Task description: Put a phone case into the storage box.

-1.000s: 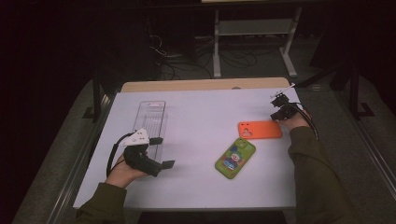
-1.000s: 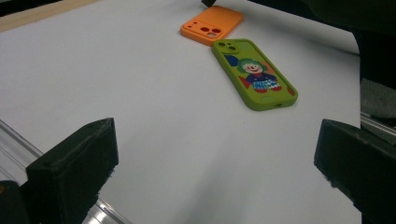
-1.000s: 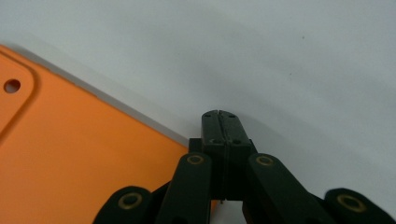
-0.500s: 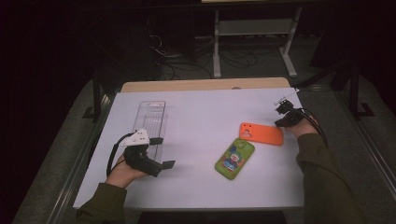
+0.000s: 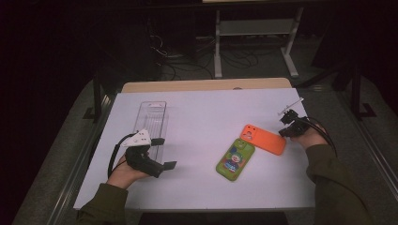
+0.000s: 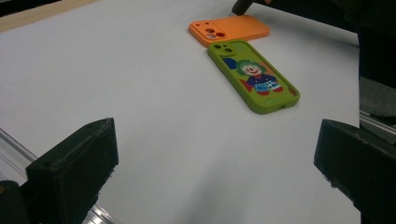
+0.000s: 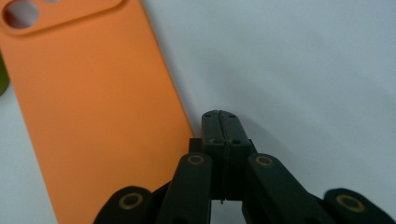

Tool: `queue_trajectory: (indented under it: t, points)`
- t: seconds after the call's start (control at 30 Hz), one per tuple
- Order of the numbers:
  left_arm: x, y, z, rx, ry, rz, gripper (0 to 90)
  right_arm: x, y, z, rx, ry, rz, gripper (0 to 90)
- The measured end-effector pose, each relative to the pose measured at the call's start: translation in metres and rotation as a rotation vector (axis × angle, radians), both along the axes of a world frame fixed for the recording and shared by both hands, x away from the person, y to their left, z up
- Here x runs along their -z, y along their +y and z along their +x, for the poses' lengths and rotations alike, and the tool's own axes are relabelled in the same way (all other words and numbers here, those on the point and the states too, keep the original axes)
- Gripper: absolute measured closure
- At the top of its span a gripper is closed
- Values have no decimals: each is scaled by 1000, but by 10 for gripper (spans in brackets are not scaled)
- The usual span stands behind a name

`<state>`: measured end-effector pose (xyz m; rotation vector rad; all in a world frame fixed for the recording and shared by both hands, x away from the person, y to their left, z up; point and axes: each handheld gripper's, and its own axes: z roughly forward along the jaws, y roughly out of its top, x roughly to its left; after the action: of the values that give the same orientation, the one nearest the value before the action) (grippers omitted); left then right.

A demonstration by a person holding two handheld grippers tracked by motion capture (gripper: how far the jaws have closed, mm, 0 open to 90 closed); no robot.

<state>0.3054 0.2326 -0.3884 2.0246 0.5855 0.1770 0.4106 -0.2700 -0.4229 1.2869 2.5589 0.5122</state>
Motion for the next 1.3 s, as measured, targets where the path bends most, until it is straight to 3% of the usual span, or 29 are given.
queue_trajectory:
  t: [0.3, 0.37, 0.43, 0.47, 0.53, 0.63, 0.67, 0.7, 0.8, 0.9, 0.93, 1.0, 1.1, 1.27, 1.3]
  points:
    - [0, -2, 0, -3, 2, -2, 0, 1, 0, -15, -20, -14, -4, 891]
    - [0, -1, 0, 5, 1, 11, 0, 0, -1, -17, 5, -34, 2, 889]
    - [1, -1, 1, 0, 2, 5, 0, -8, -2, -25, 28, -92, 54, 853]
    - [1, -1, 1, 0, 2, 5, 0, -8, -2, -25, 28, -92, 54, 853]
    - [1, -2, 0, -5, 7, 0, 0, -14, 1, -33, 31, -125, 85, 764]
    - [1, -2, 0, 1, 6, 8, 0, -23, 10, -52, 40, -197, 176, 622]
    - [1, -2, 0, 1, 6, 8, 0, -23, 10, -52, 40, -197, 176, 622]
    - [1, -2, 0, 0, 5, 4, 0, -26, 16, -60, 19, -222, 212, 531]
    - [1, -3, -1, -4, 9, -4, 0, -28, 26, -73, 23, -241, 277, 421]
    - [1, -3, -1, -2, 14, -14, 0, -26, 36, -83, 11, -267, 316, 311]
    - [1, -3, -1, -2, 14, -14, 0, -26, 36, -83, 11, -267, 316, 311]
    - [1, -3, -1, -1, 13, -18, 0, -22, 43, -94, -19, -309, 332, 212]
    - [0, -3, 0, 0, 8, -17, 0, -17, 48, -102, -39, -313, 372, 131]
    - [0, -2, -1, -2, 10, -18, 0, -8, 52, -112, -62, -322, 415, 75]
    - [0, -2, -1, -2, 10, -18, 0, -4, 54, -116, -73, -319, 441, 22]
